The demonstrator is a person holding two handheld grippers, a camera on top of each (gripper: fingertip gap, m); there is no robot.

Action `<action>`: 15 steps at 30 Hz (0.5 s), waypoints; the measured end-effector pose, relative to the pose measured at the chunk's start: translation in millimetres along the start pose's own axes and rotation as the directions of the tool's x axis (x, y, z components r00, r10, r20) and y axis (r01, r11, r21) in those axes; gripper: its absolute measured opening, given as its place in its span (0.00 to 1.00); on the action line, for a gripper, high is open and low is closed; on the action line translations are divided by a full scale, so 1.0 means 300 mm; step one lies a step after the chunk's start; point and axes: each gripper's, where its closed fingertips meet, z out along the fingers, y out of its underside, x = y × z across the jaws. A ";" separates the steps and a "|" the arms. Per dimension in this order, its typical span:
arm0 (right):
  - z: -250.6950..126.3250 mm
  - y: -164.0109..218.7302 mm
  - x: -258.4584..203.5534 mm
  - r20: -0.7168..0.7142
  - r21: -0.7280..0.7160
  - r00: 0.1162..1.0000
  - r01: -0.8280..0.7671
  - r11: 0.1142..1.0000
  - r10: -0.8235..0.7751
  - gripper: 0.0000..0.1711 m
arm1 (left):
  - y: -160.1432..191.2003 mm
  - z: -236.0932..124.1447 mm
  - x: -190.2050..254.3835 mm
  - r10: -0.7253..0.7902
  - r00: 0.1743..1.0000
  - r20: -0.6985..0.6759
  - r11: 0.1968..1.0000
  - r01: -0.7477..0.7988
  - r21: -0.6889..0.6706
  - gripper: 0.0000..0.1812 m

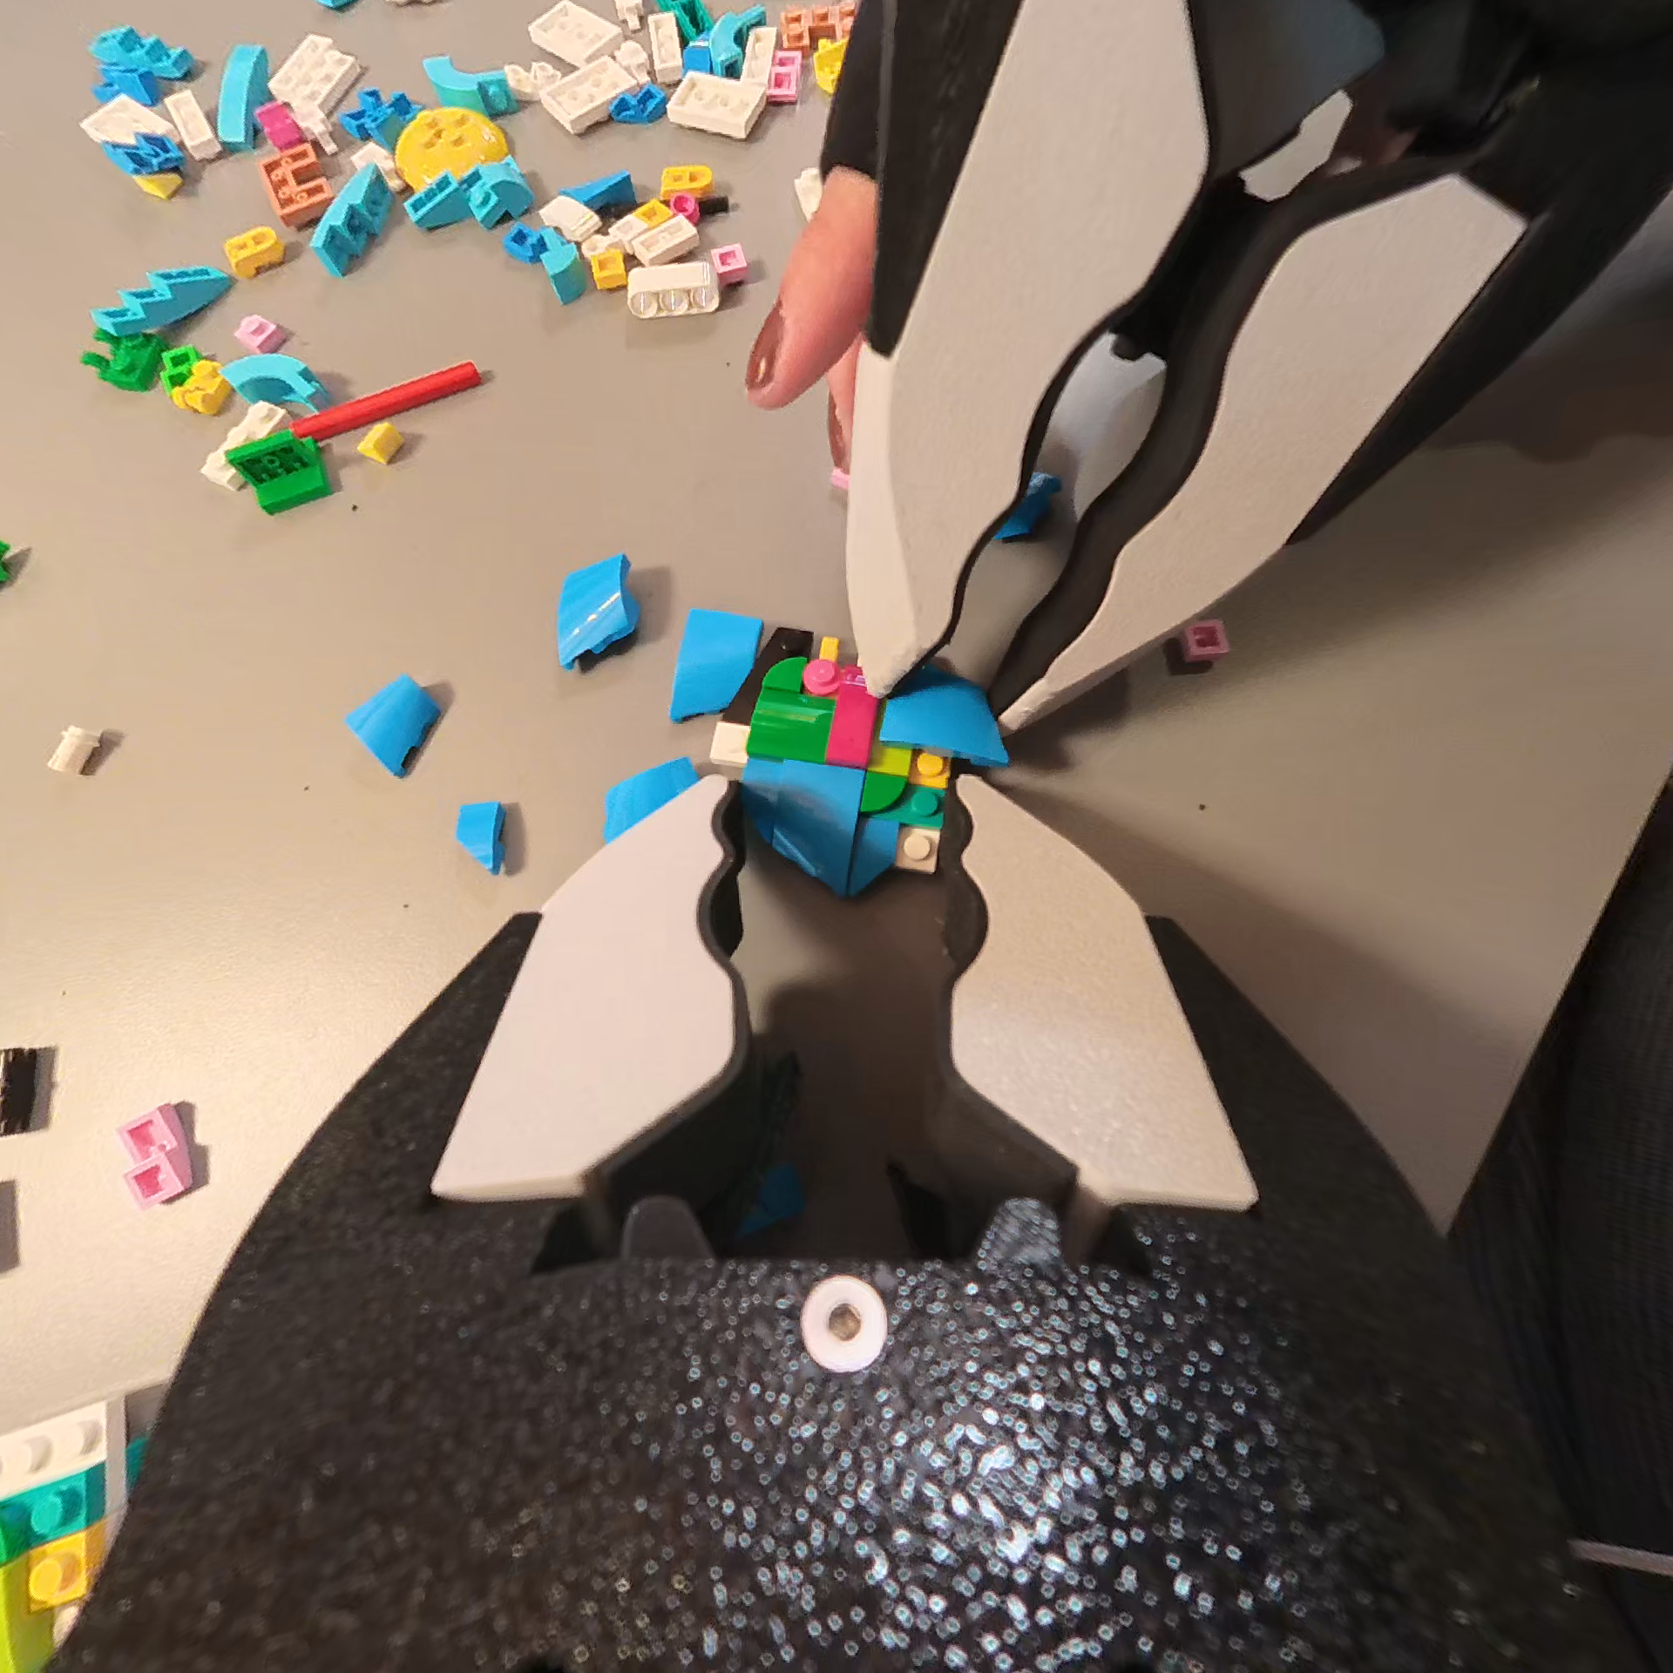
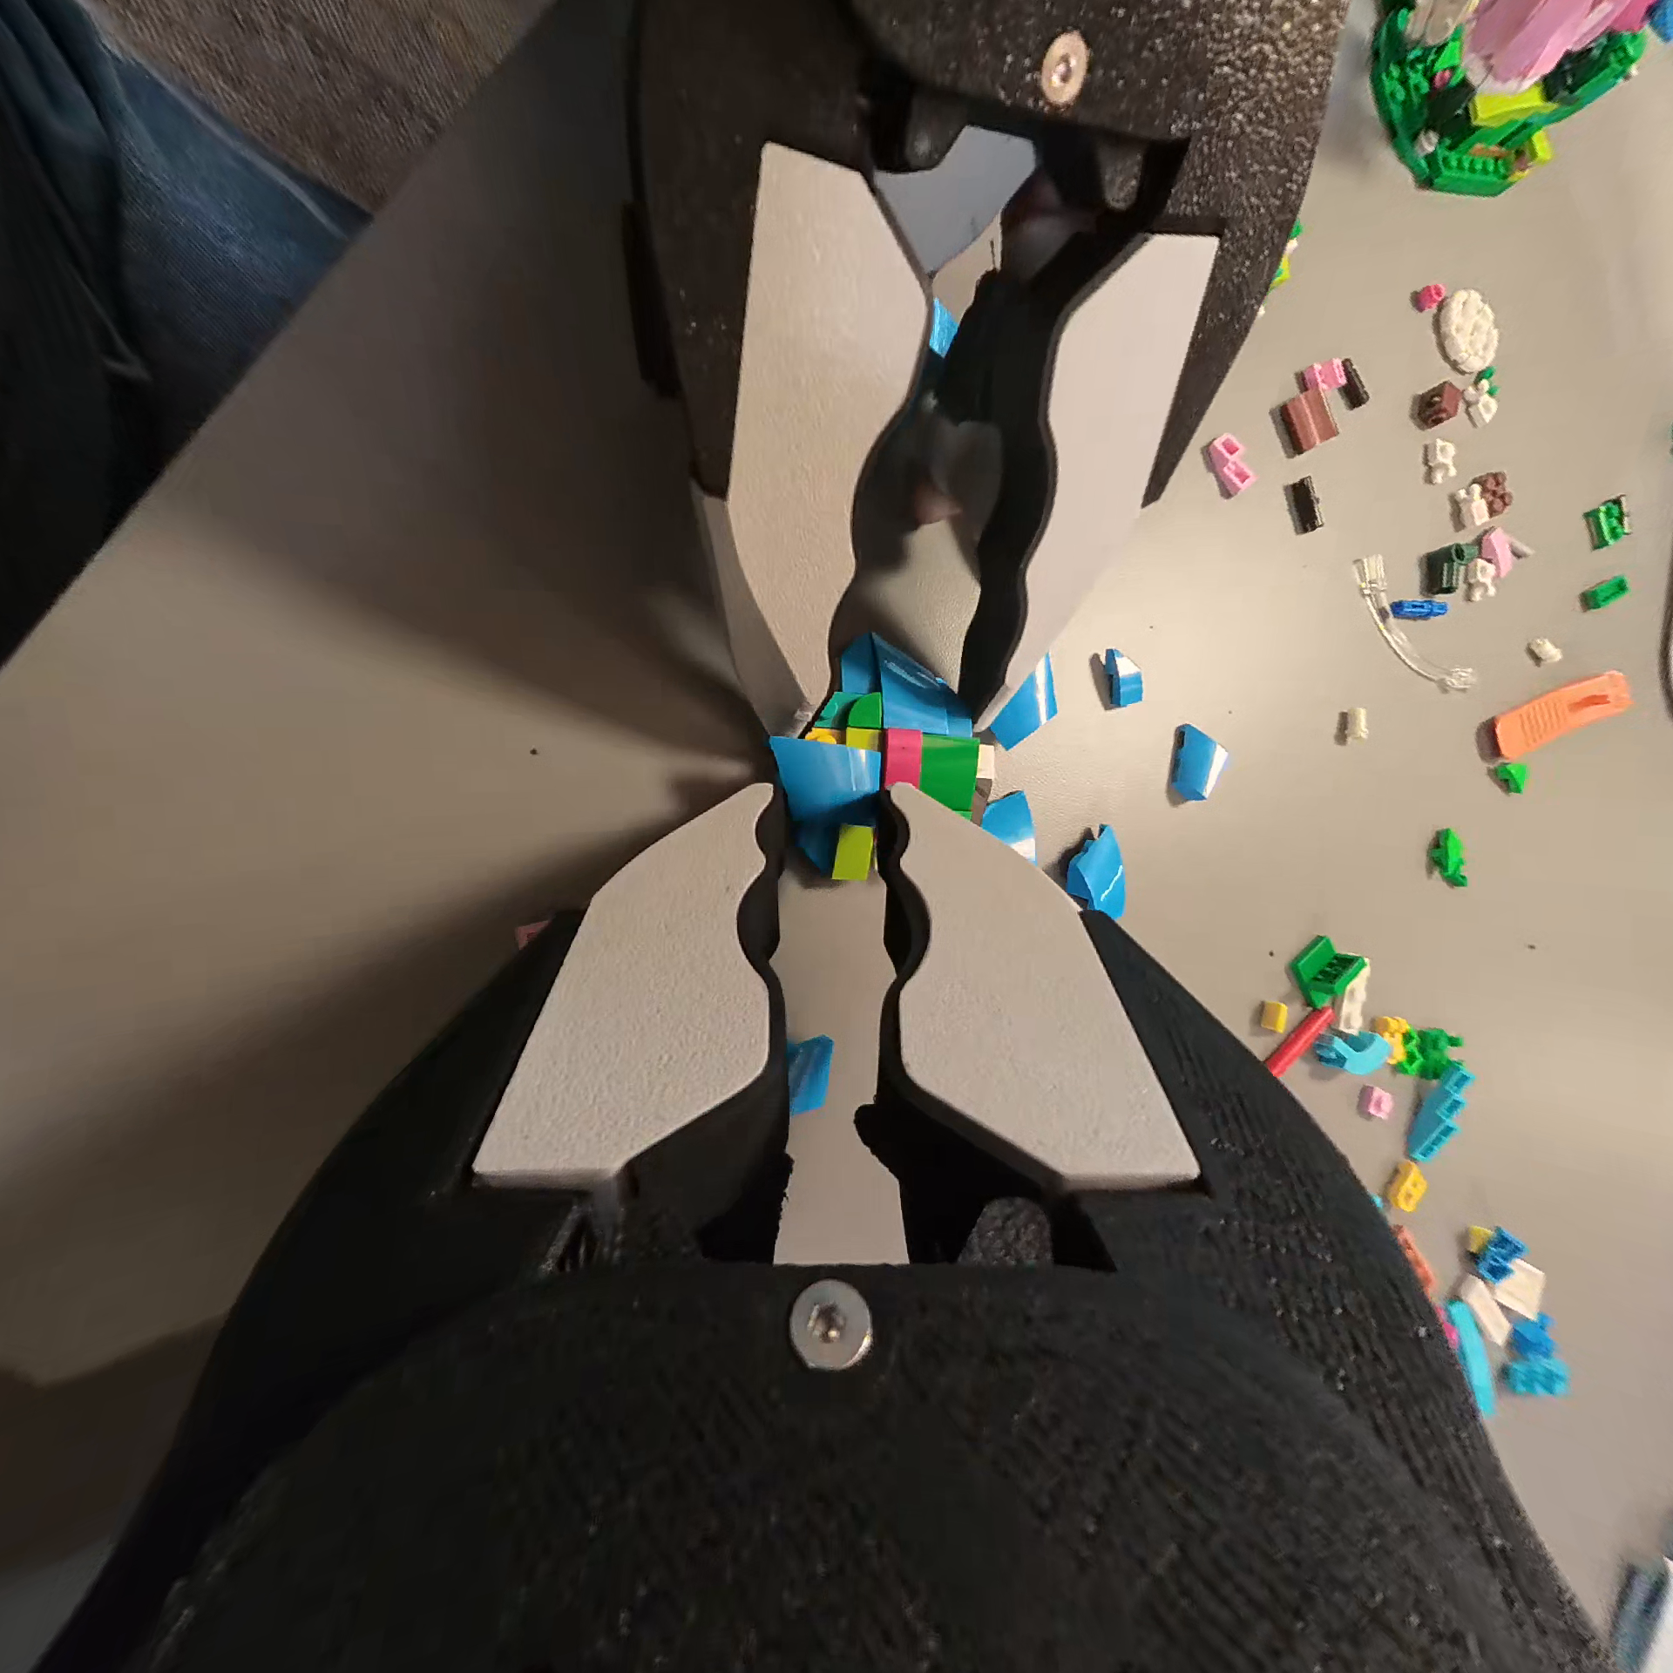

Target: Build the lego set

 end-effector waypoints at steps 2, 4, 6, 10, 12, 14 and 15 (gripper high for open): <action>0.003 0.000 0.002 -0.015 -0.009 1.000 0.019 1.000 -0.019 0.10 | 0.000 0.000 0.000 -0.001 1.000 0.000 1.000 0.001 0.000 0.23; 0.005 0.000 0.005 -0.027 -0.011 0.999 0.031 0.999 -0.031 0.10 | 0.000 0.000 0.000 -0.001 1.000 -0.001 1.000 0.001 0.000 0.23; 0.008 -0.002 0.005 -0.034 -0.006 0.999 0.036 0.999 -0.036 0.10 | 0.001 0.000 0.000 -0.002 1.000 -0.001 1.000 0.002 -0.001 0.23; 0.009 -0.001 0.005 -0.037 -0.003 0.999 0.037 0.999 -0.038 0.10 | 0.001 0.000 0.000 -0.004 1.000 -0.002 1.000 0.004 -0.001 0.23; 0.009 -0.002 0.005 -0.039 -0.004 0.998 0.042 0.999 -0.042 0.10 | 0.001 0.000 0.000 -0.004 1.000 -0.003 1.000 0.004 -0.001 0.23; 0.010 -0.002 0.005 -0.044 -0.004 0.998 0.048 0.999 -0.048 0.10 | 0.001 0.000 0.000 -0.004 1.000 -0.003 1.000 0.004 -0.001 0.23; 0.010 -0.002 0.006 -0.047 -0.004 0.997 0.053 0.999 -0.053 0.10 | 0.001 0.000 0.000 -0.005 1.000 -0.003 1.000 0.005 -0.002 0.23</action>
